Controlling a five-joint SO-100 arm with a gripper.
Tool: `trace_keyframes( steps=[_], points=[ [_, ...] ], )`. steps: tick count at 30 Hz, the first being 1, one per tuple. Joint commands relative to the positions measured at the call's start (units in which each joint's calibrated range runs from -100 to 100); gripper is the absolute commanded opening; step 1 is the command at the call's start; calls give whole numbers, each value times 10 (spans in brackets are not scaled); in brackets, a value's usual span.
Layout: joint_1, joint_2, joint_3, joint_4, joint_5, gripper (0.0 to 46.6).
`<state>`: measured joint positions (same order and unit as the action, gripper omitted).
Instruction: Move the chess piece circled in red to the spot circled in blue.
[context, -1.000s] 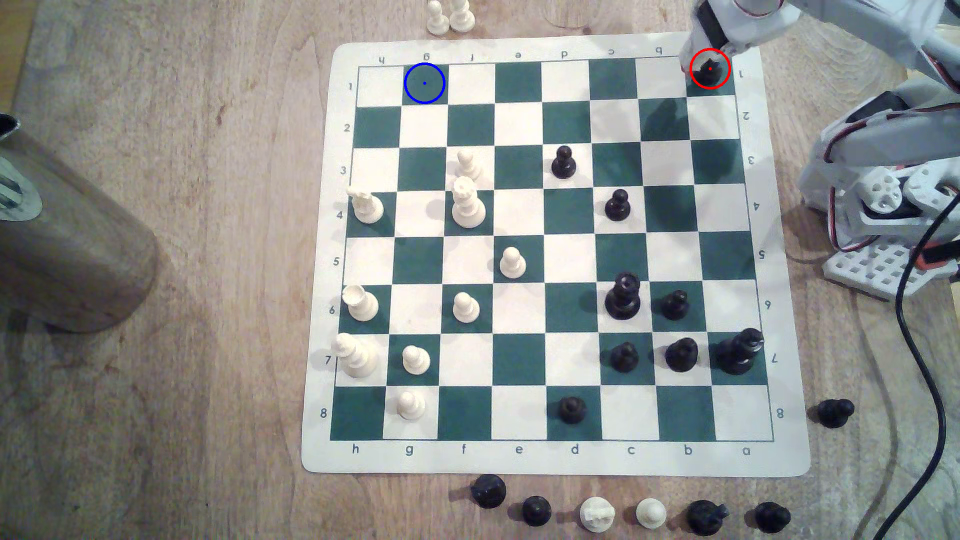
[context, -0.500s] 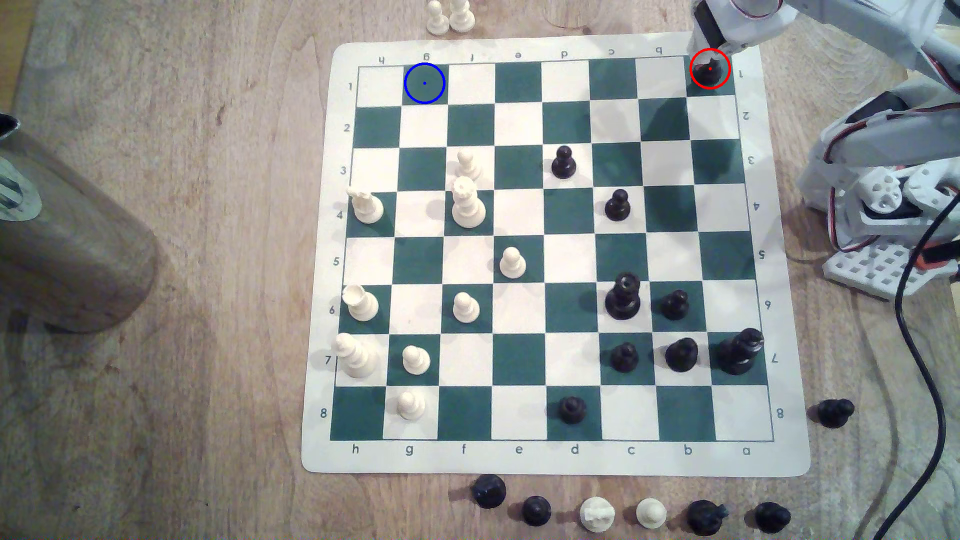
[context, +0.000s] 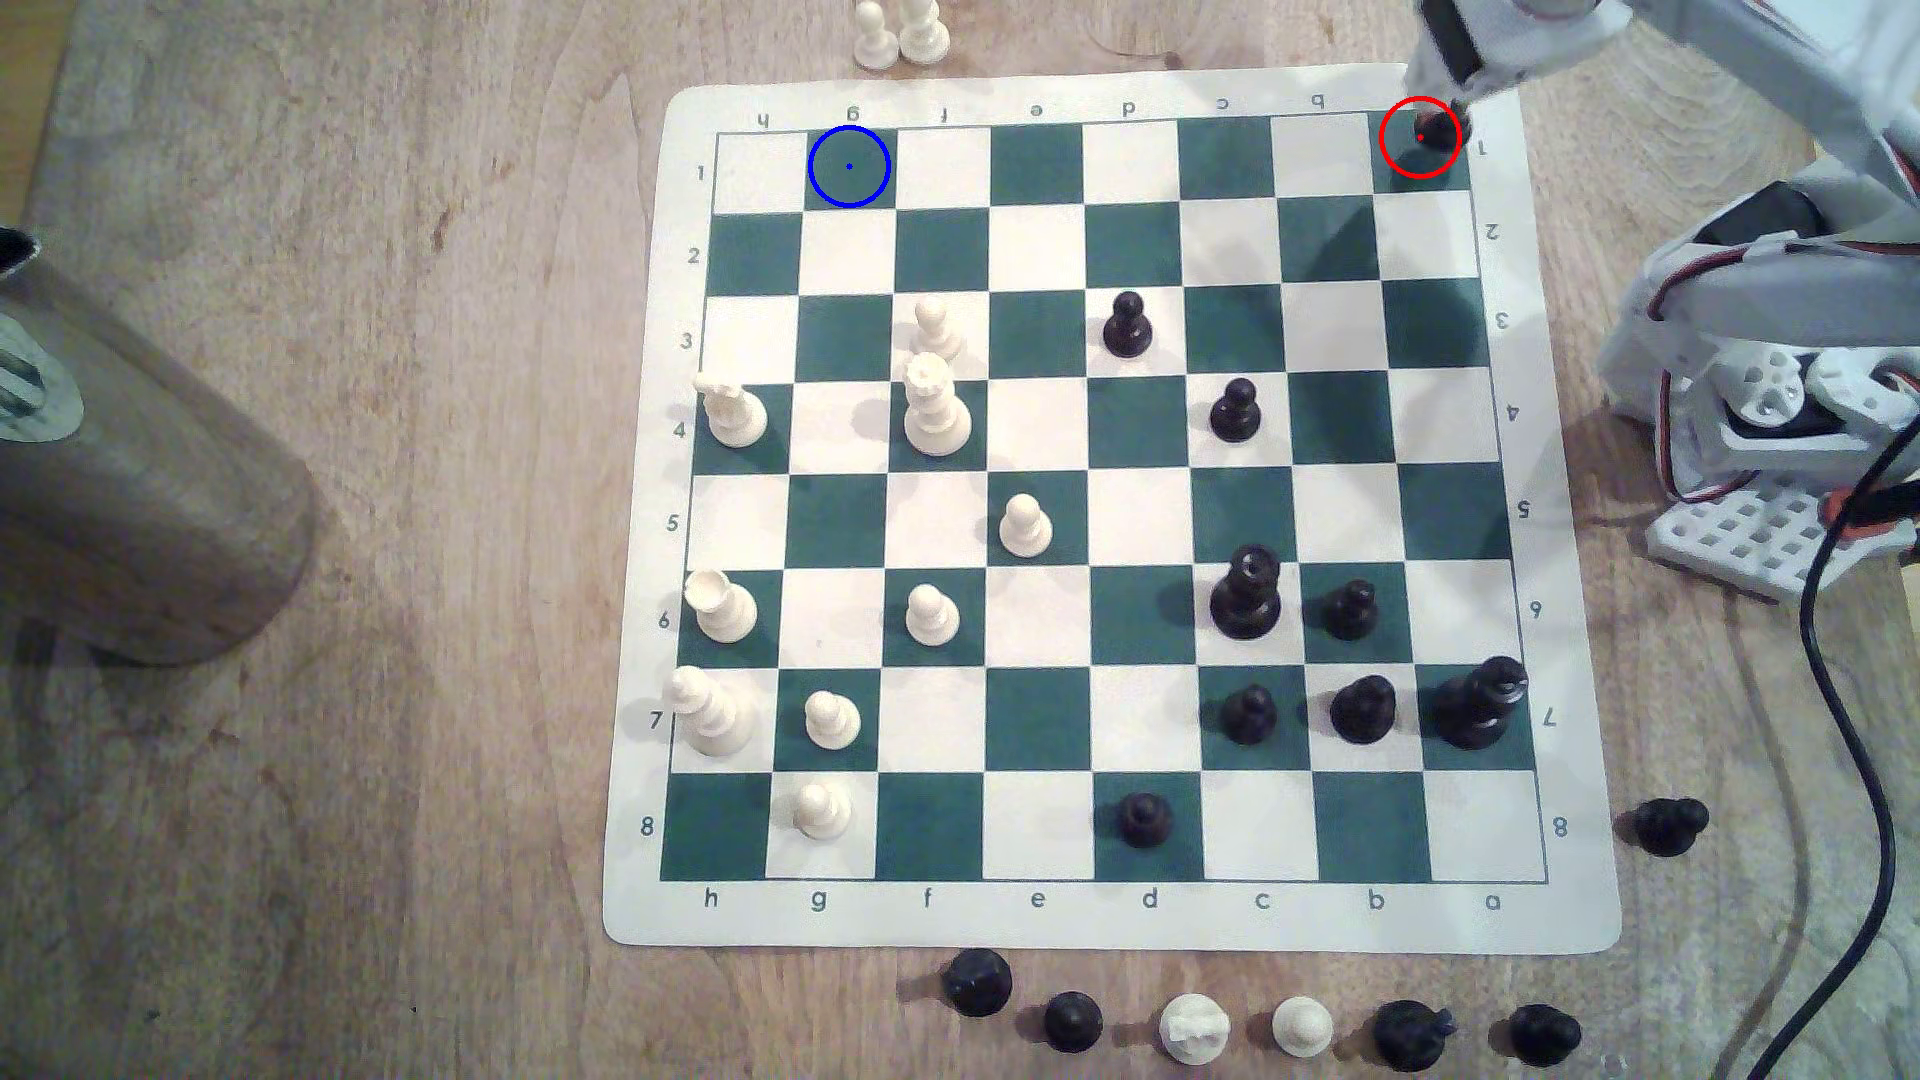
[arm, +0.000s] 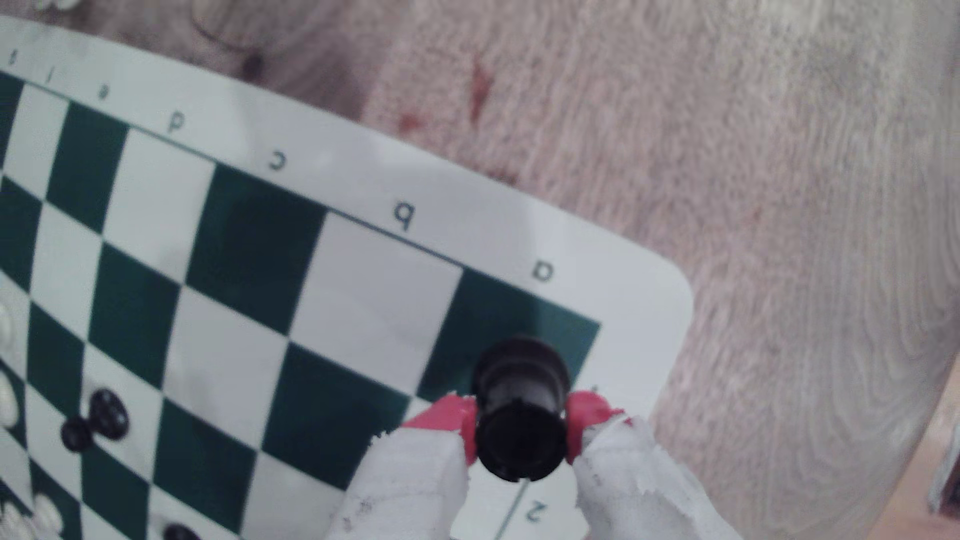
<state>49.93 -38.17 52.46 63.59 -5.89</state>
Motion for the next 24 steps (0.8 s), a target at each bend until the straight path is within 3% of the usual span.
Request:
trace_keyframes(
  steps=[1, 8, 13, 18, 24],
  points=[
    [-36, 22, -195, 69, -7, 3],
    [-106, 83, -372, 126, -36, 3],
    [-172, 141, -400, 42, 2, 3],
    [-235, 225, -477, 22, 5, 3],
    [-271, 343, -591, 7, 11, 3]
  ],
)
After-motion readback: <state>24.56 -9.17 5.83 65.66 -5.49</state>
